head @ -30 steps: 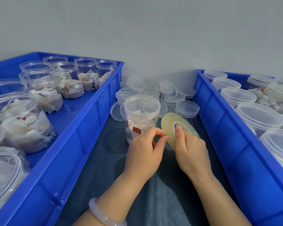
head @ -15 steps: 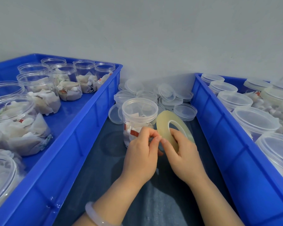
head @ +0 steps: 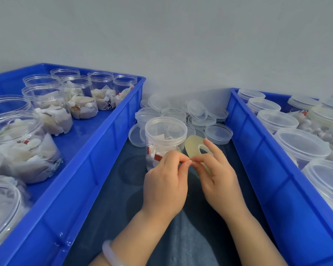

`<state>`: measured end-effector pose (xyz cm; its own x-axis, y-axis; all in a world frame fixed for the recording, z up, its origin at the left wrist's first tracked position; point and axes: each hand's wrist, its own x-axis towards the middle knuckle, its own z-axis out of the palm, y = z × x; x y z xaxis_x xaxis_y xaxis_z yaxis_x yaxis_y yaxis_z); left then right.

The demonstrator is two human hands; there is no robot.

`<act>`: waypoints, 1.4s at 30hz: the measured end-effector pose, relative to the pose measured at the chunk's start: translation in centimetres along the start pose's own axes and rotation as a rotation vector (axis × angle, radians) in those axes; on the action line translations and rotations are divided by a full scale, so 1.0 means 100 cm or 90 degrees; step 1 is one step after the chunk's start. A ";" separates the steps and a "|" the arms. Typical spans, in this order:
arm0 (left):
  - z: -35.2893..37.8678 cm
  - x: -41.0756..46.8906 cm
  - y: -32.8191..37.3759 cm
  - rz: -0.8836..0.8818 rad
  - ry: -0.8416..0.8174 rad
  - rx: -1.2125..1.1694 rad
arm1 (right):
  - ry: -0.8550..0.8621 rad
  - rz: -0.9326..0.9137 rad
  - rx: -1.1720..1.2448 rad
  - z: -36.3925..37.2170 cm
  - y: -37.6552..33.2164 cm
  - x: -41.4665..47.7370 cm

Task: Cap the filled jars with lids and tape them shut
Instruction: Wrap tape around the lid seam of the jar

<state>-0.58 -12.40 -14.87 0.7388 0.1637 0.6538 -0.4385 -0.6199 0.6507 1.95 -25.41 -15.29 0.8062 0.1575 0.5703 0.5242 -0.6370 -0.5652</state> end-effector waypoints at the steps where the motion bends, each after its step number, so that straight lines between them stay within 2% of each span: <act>1: 0.000 0.000 0.000 0.004 0.003 0.001 | -0.010 -0.004 -0.004 0.000 0.000 0.000; 5: 0.000 0.002 -0.002 0.053 0.021 0.015 | -0.018 0.003 -0.019 -0.001 -0.004 0.001; 8: -0.001 0.006 -0.006 0.142 0.047 0.050 | 0.002 0.021 -0.007 -0.002 -0.009 0.001; 11: -0.003 0.009 -0.010 0.203 0.112 0.082 | 0.019 0.028 -0.013 -0.002 -0.012 0.000; 14: -0.006 0.015 -0.012 0.208 0.195 0.106 | 0.035 0.004 -0.013 -0.002 -0.013 0.000; 17: -0.008 0.020 -0.022 0.128 0.192 0.100 | 0.046 -0.040 -0.047 -0.004 -0.013 0.002; 21: -0.011 0.022 -0.034 -0.056 0.017 -0.074 | 0.003 -0.067 -0.025 -0.014 -0.012 0.011; 26: -0.015 0.025 -0.040 -0.068 0.039 -0.170 | -0.113 -0.035 0.062 -0.032 -0.020 0.032; 34: -0.027 0.027 -0.042 -0.055 0.022 -0.210 | -0.306 -0.024 -0.055 -0.045 -0.048 0.068; 42: -0.025 0.027 -0.044 -0.064 0.027 -0.152 | -0.314 -0.015 -0.102 -0.040 -0.055 0.071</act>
<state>2.08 -7.25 -14.98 0.7645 0.2510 0.5937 -0.4758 -0.4017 0.7825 3.70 -23.76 -5.73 0.8485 0.4850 0.2116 0.5261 -0.7303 -0.4357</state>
